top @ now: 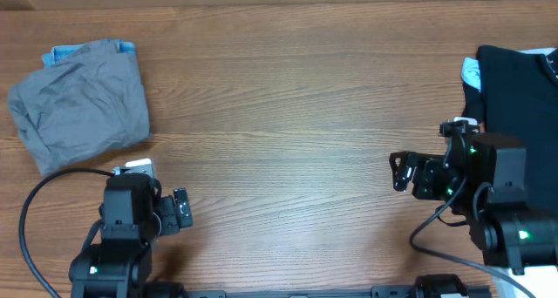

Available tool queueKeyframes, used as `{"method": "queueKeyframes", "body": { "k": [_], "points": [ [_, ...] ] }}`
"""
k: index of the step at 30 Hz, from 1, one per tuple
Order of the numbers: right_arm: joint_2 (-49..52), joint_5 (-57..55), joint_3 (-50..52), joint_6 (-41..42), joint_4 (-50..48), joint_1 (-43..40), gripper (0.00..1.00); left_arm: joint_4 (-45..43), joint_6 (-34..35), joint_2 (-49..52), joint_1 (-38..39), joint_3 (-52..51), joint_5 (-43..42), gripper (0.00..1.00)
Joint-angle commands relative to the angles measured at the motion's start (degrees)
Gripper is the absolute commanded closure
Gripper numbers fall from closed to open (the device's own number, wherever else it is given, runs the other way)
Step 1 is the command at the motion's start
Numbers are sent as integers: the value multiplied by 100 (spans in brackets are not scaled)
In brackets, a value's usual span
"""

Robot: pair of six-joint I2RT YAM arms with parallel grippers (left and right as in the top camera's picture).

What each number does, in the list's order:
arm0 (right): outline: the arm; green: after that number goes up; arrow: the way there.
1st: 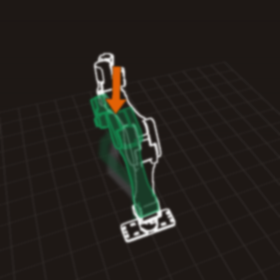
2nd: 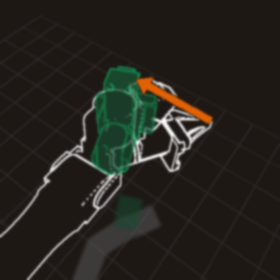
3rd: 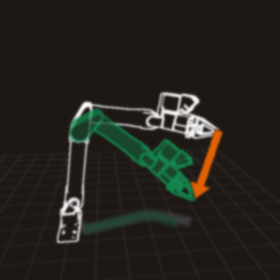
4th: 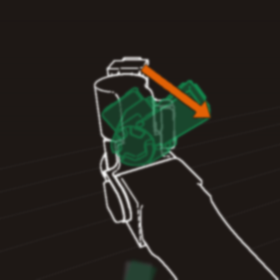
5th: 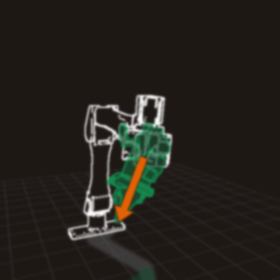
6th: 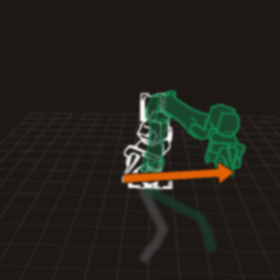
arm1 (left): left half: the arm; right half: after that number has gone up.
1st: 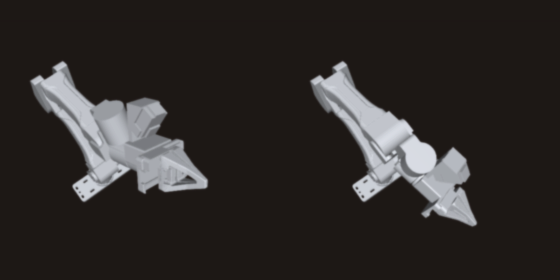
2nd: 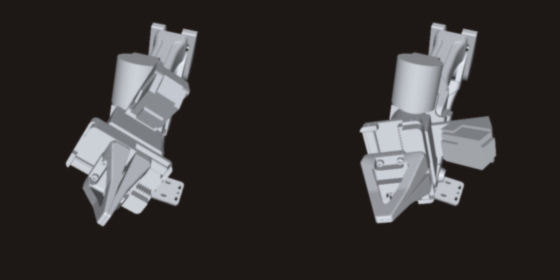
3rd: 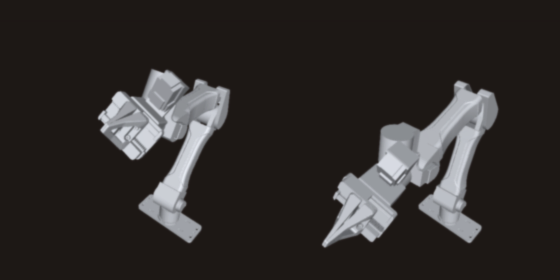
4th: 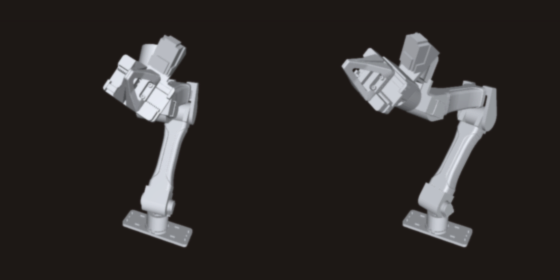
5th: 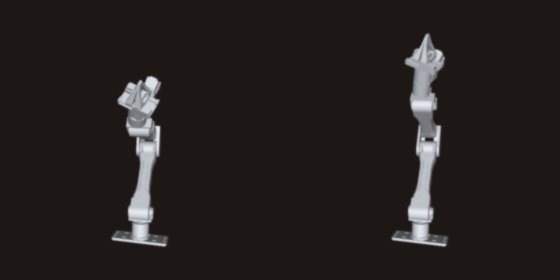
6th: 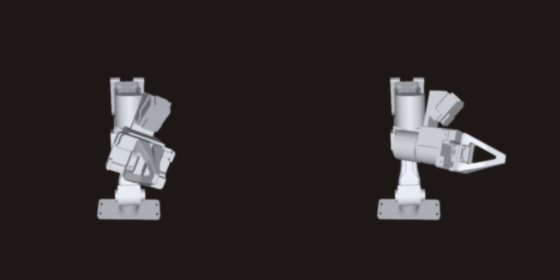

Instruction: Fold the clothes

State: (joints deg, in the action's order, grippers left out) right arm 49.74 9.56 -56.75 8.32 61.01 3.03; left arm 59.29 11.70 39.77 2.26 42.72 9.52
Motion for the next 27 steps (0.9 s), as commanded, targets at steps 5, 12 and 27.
{"method": "queueKeyframes", "body": {
  "k": [5, 12, 27],
  "points": [
    [509, -55, 24, 31, -26, -11, 0, 9, 74, 105, 17, -24, 98, 0],
    [-1934, -531, 671, 0, -426, -11, 0, 9, 74, 107, 17, -24, 98, 0],
    [-4957, -352, 5167, -282, -6140, -11, 0, 9, 74, 107, 17, -24, 98, 0]
  ]
}}
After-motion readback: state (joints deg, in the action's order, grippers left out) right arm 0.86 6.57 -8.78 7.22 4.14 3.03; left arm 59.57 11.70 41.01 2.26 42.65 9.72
